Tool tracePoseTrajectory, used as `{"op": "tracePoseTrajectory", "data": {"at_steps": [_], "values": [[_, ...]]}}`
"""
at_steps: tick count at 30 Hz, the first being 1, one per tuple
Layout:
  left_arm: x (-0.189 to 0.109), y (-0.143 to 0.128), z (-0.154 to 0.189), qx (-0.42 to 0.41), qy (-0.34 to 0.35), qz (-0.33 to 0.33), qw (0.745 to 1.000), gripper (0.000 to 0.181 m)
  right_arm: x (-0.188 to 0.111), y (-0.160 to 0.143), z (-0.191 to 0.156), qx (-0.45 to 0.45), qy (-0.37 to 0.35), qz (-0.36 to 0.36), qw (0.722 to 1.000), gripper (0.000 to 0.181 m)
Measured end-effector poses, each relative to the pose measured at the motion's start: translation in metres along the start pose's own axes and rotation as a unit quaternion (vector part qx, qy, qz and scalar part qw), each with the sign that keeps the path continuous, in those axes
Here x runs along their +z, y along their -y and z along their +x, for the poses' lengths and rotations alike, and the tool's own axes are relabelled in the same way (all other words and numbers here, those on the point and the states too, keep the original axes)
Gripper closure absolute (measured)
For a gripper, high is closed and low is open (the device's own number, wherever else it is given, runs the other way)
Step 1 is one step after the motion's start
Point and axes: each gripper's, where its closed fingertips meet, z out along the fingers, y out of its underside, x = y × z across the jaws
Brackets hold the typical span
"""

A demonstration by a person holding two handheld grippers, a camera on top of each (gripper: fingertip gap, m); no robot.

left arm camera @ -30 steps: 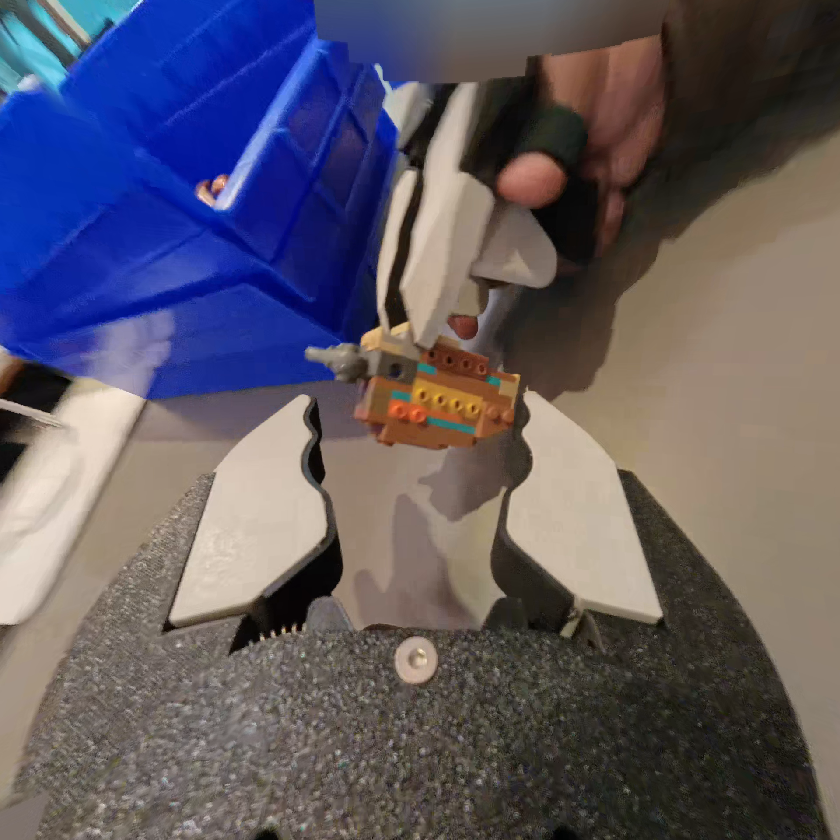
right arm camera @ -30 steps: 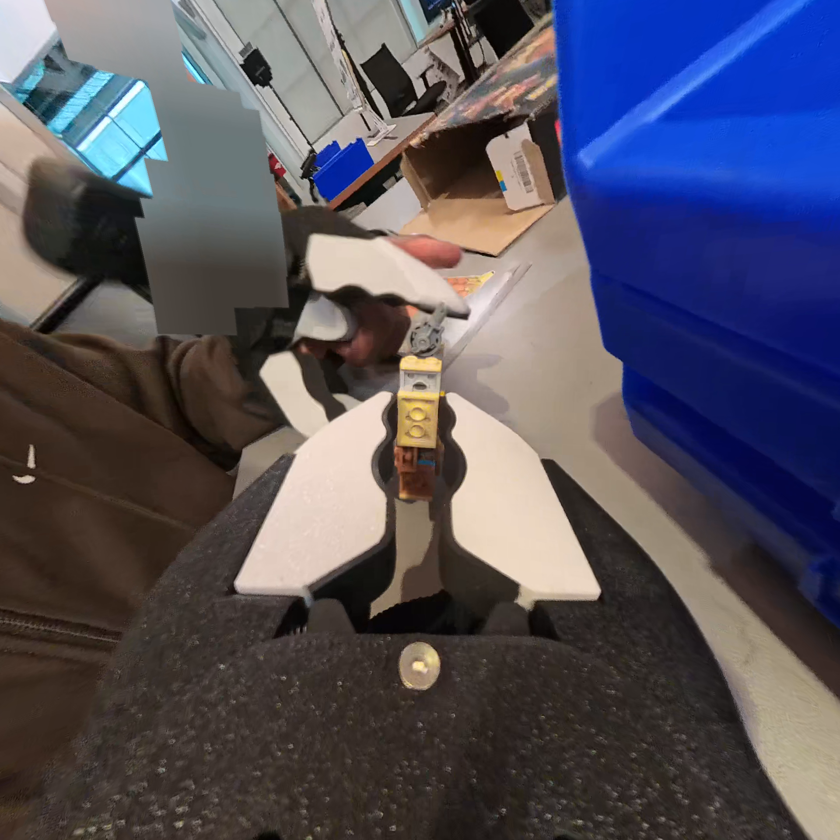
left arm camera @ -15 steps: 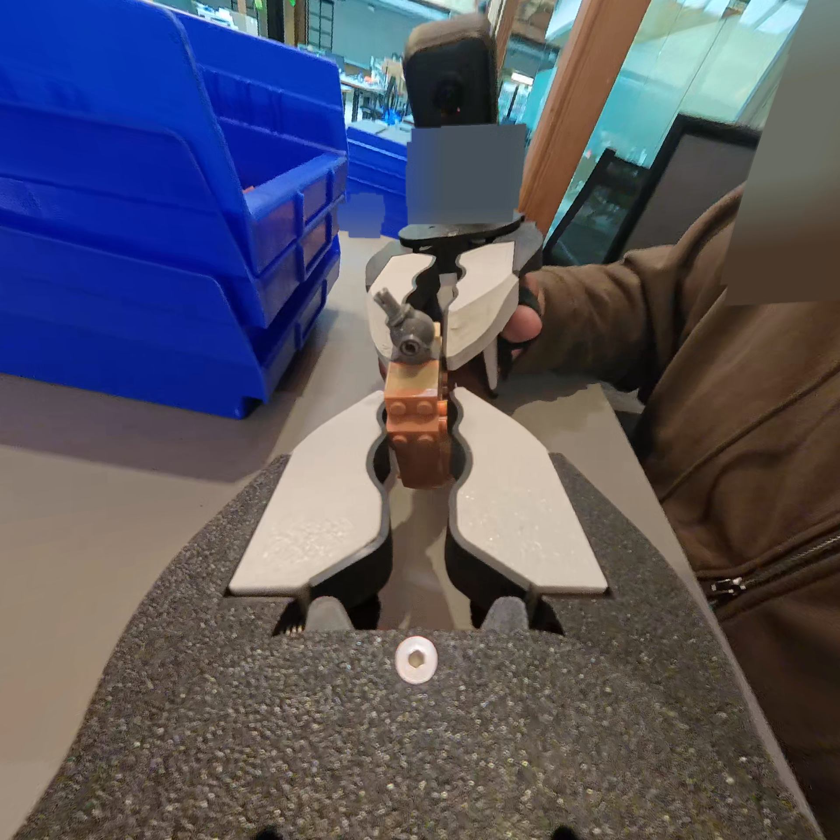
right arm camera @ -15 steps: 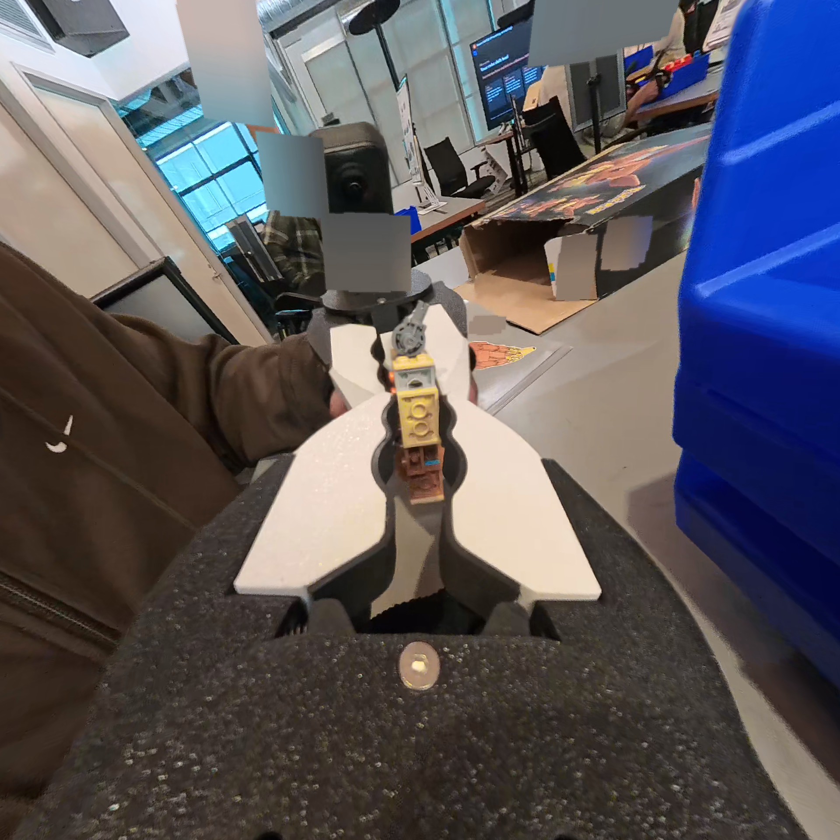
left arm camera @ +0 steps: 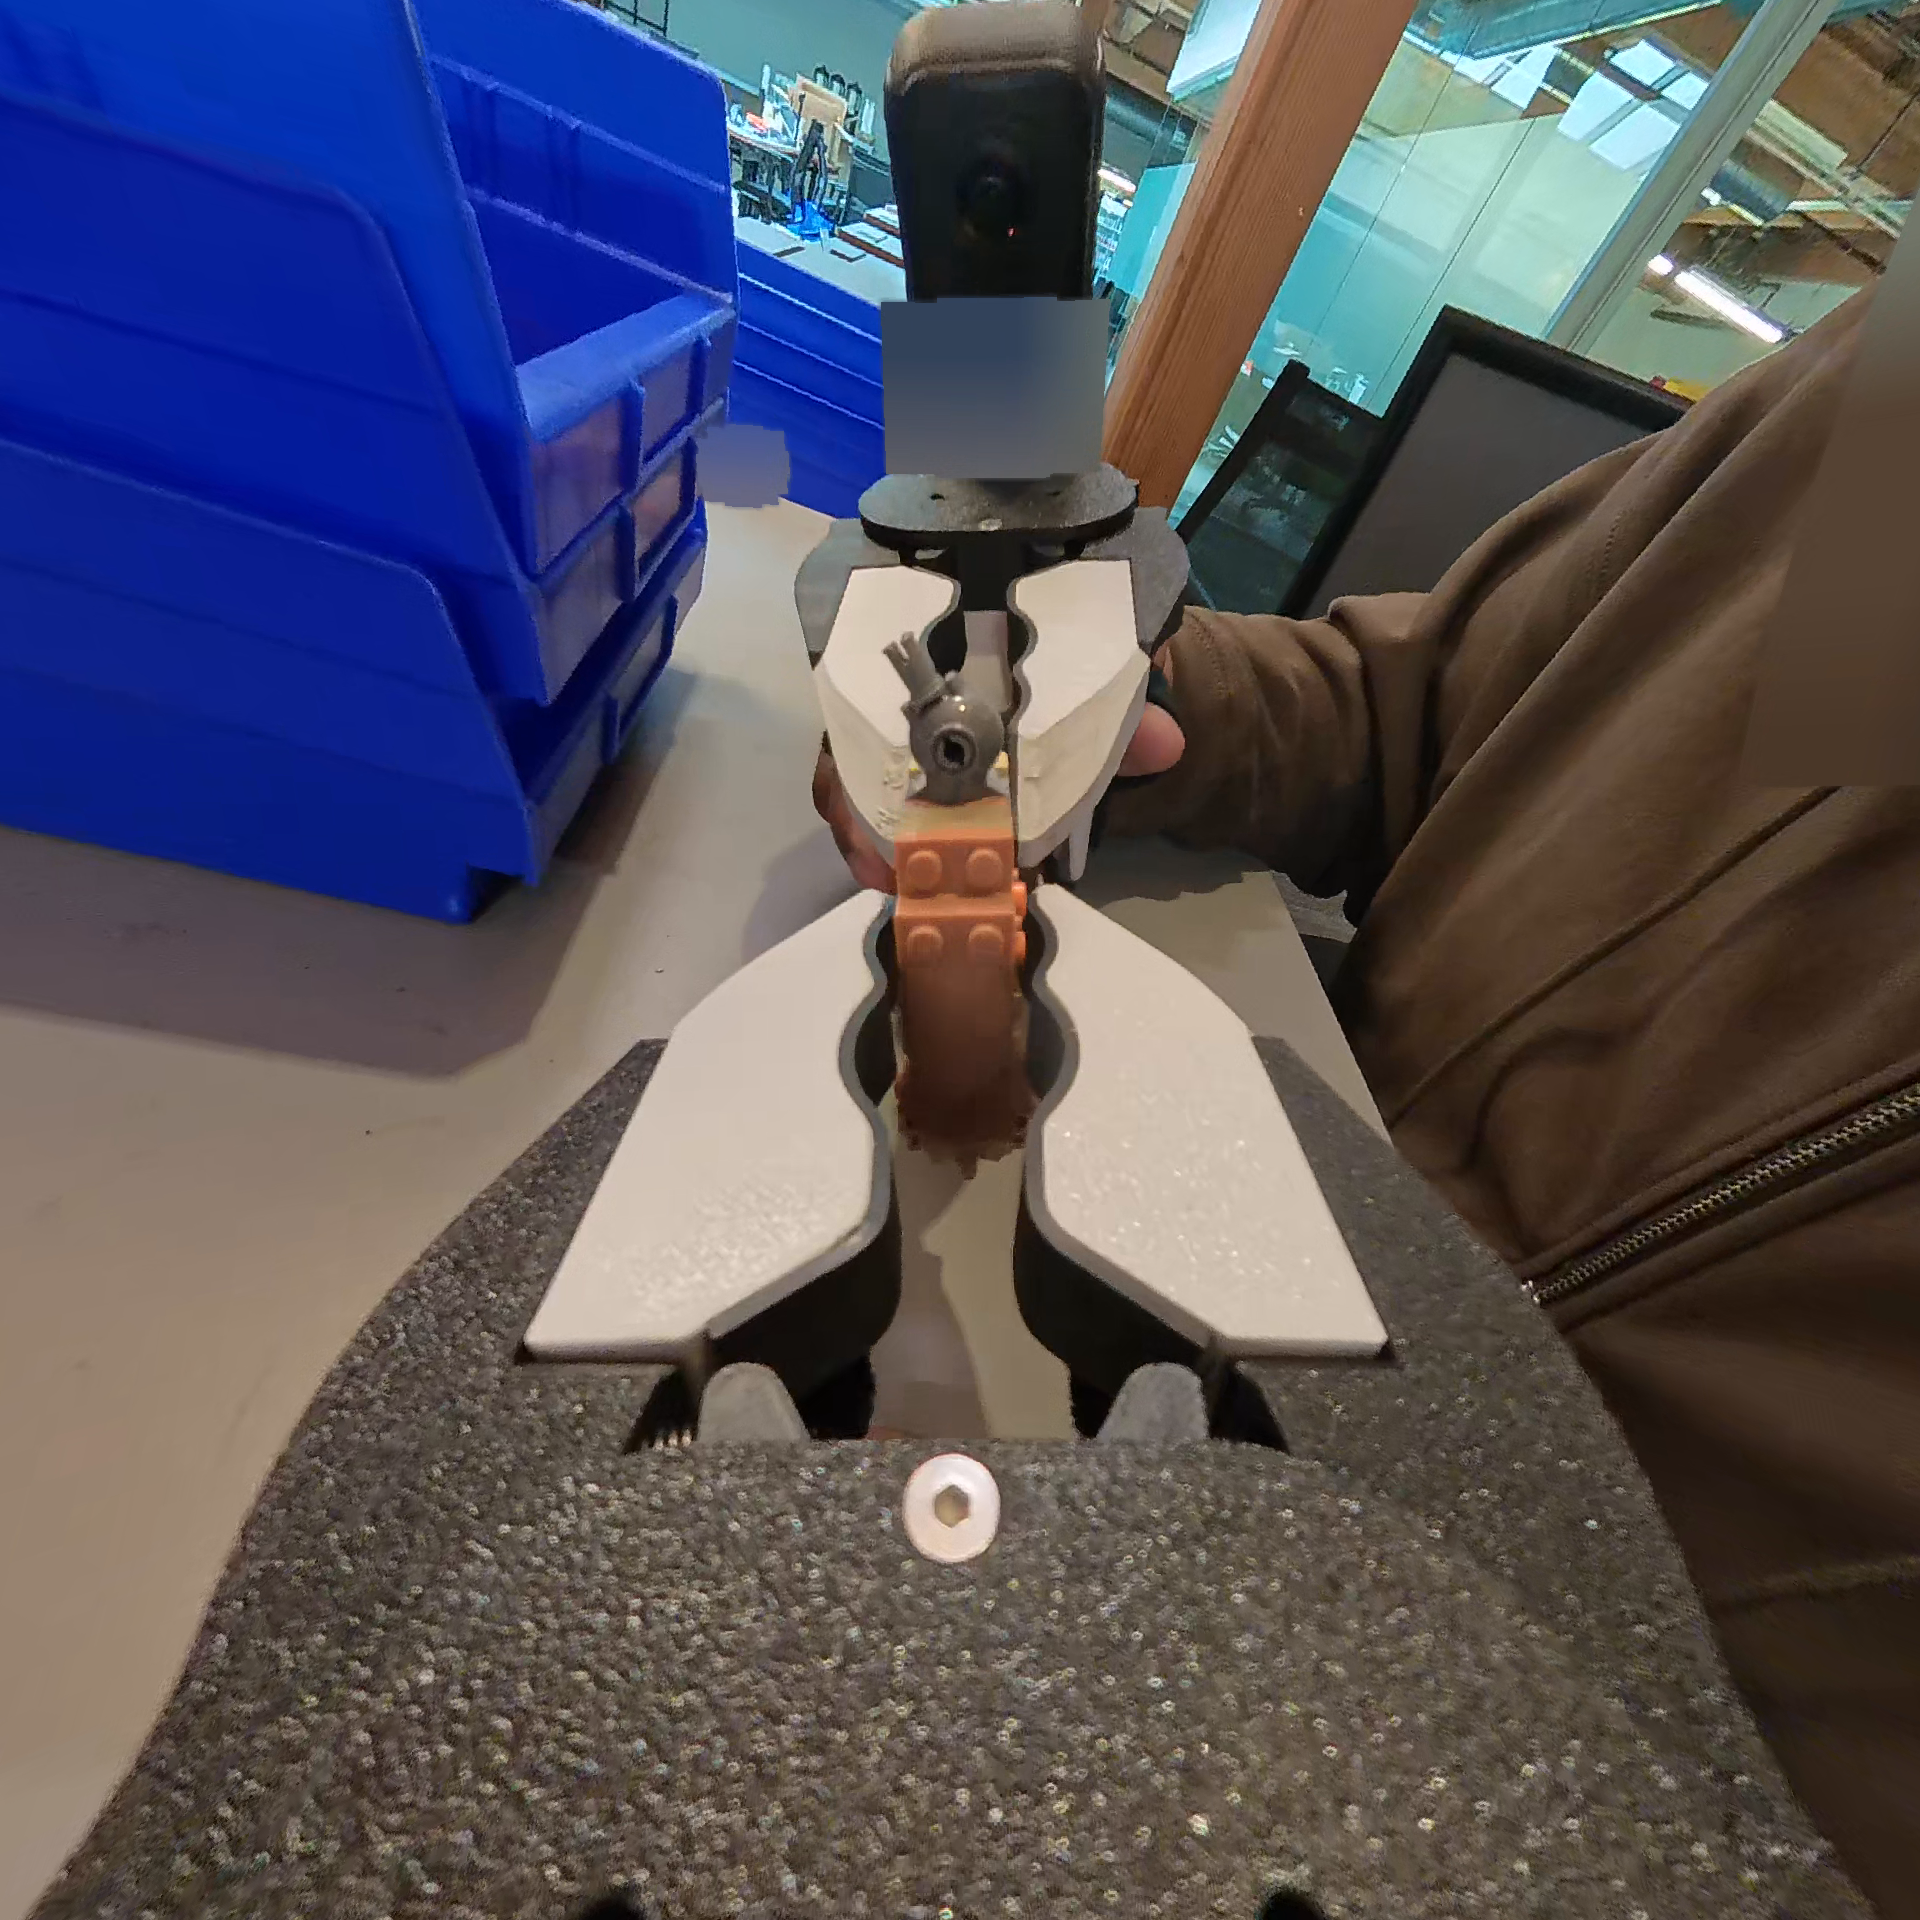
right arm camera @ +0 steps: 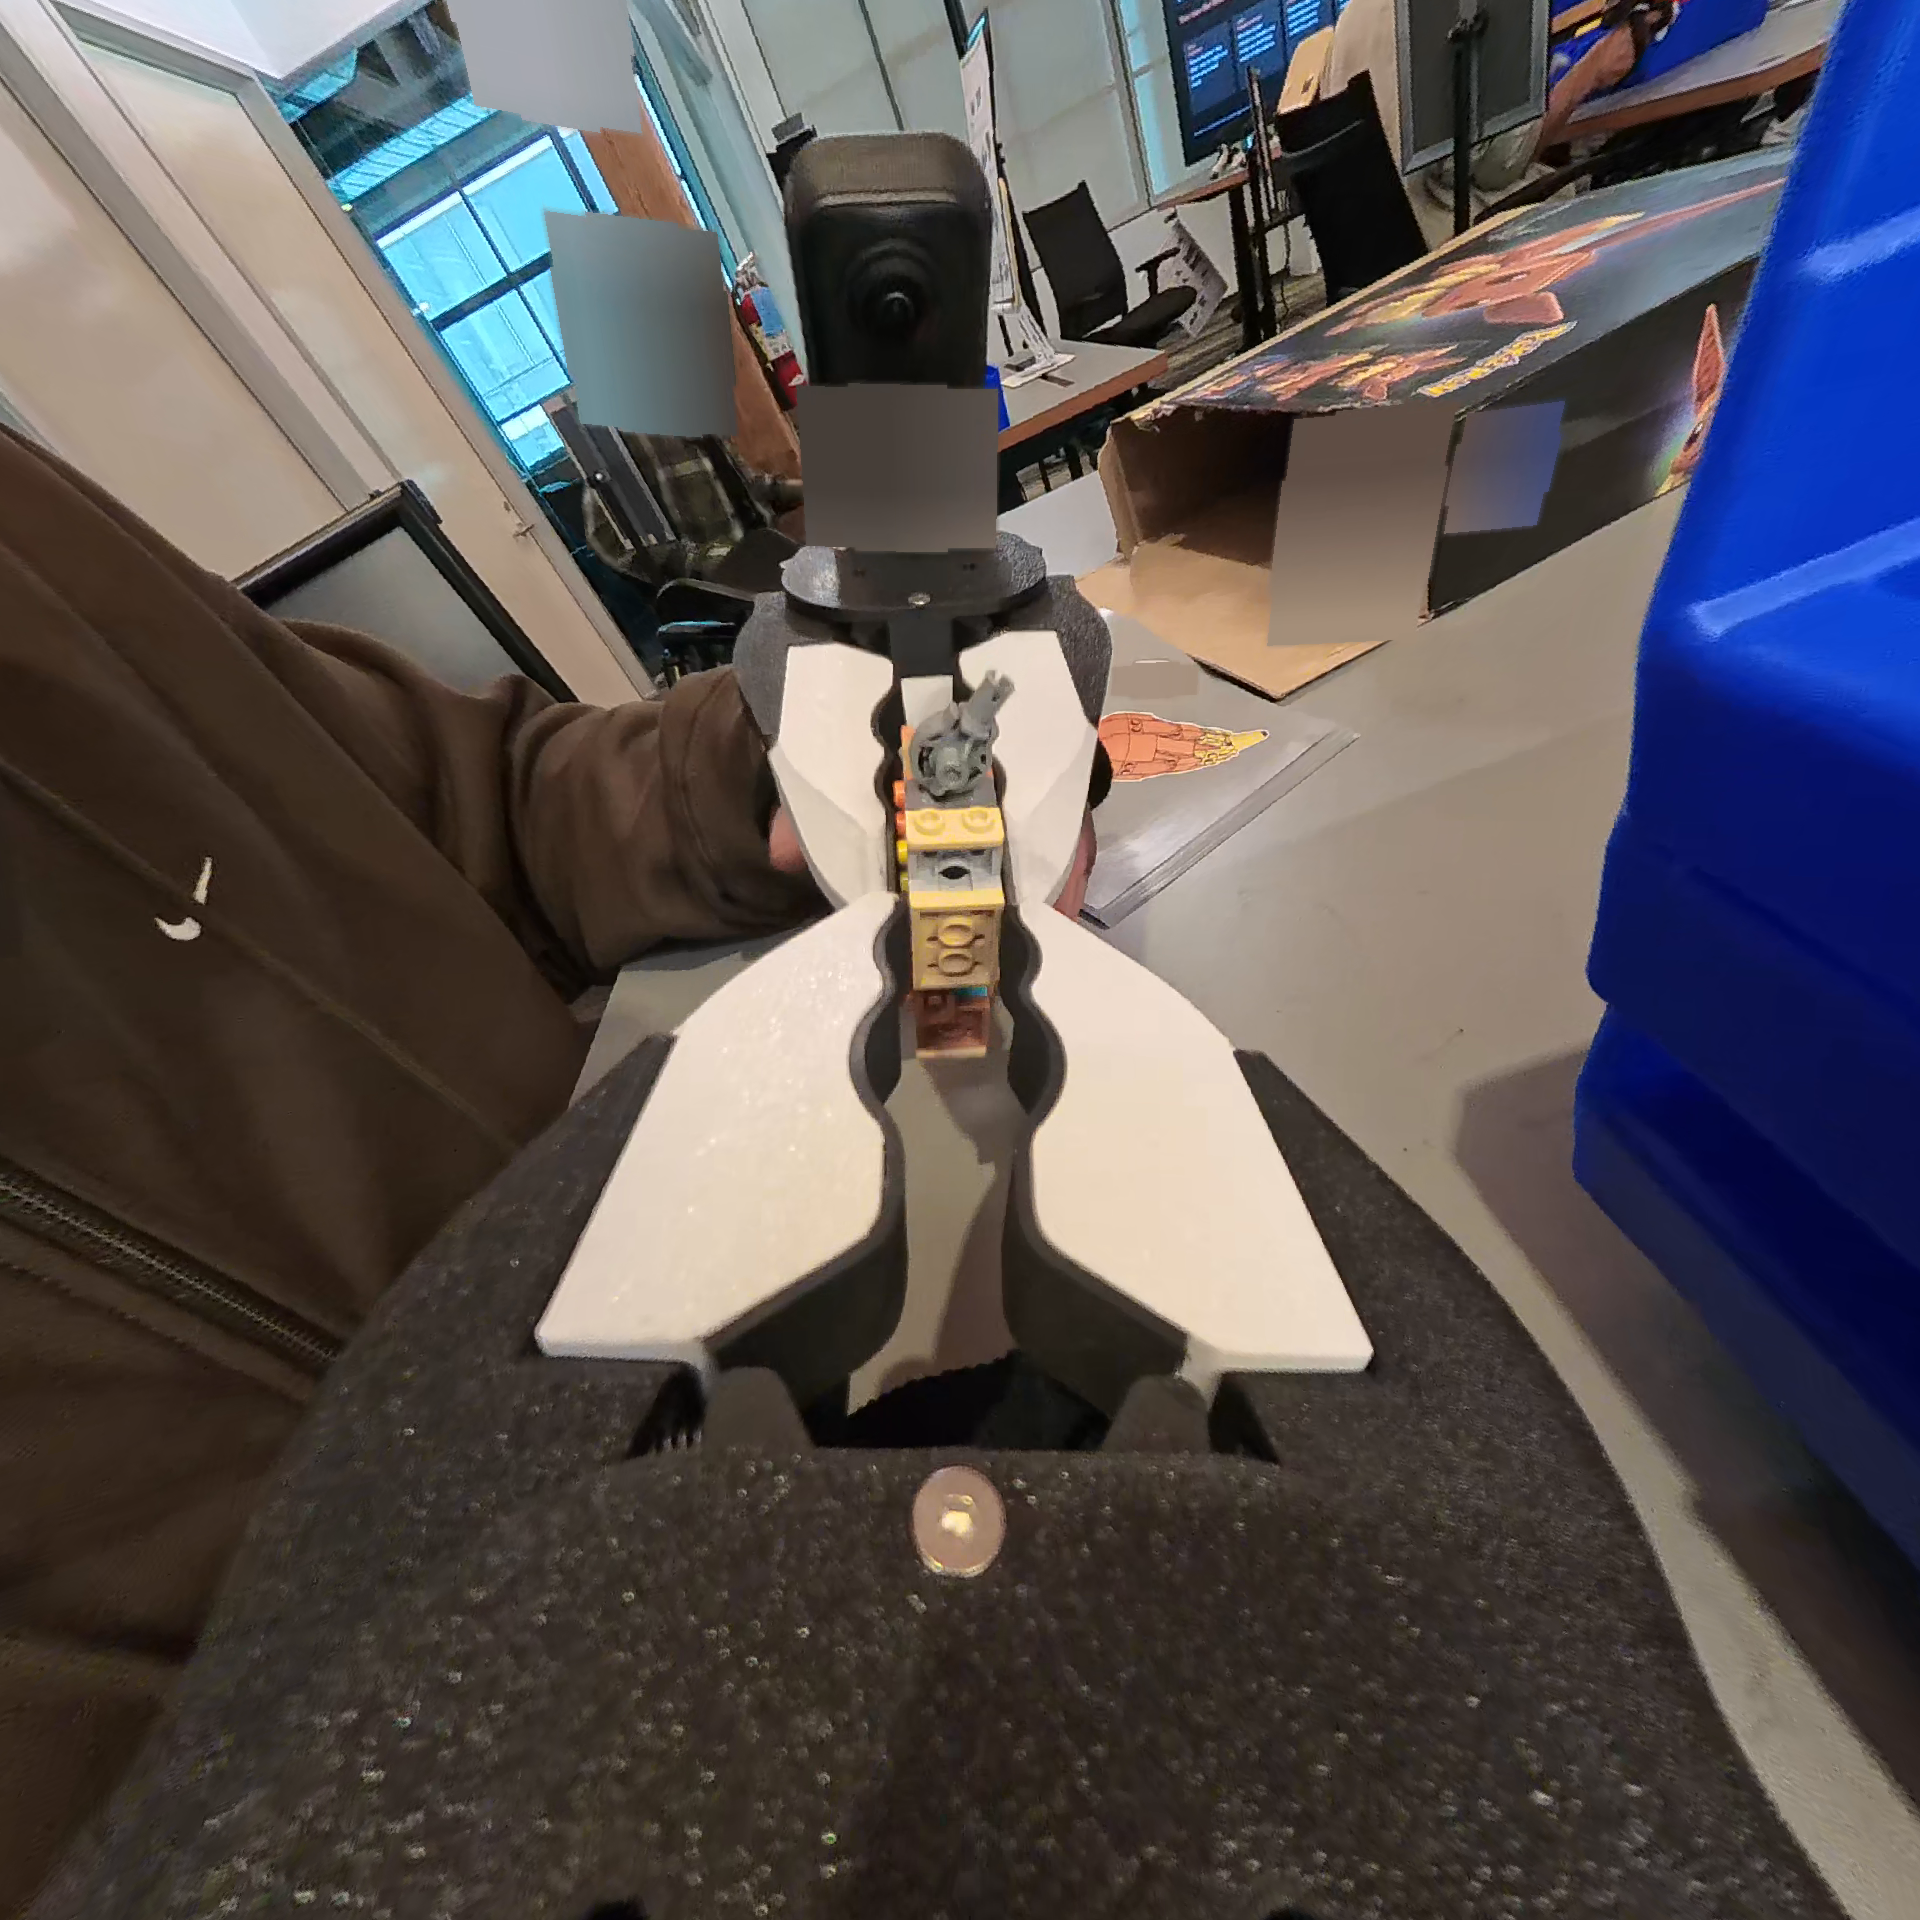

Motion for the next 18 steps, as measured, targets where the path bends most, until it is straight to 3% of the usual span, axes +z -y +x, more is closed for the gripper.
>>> {"op": "tracePoseTrajectory", "data": {"at_steps": [18], "values": [[-0.0032, 0.0076, 0.0044, -0.011, -0.013, 0.017, 1.0, 0.16, -0.0077, -0.0011, -0.0036, -0.002, 0.01, -0.01, 1.0, 0.165]]}}
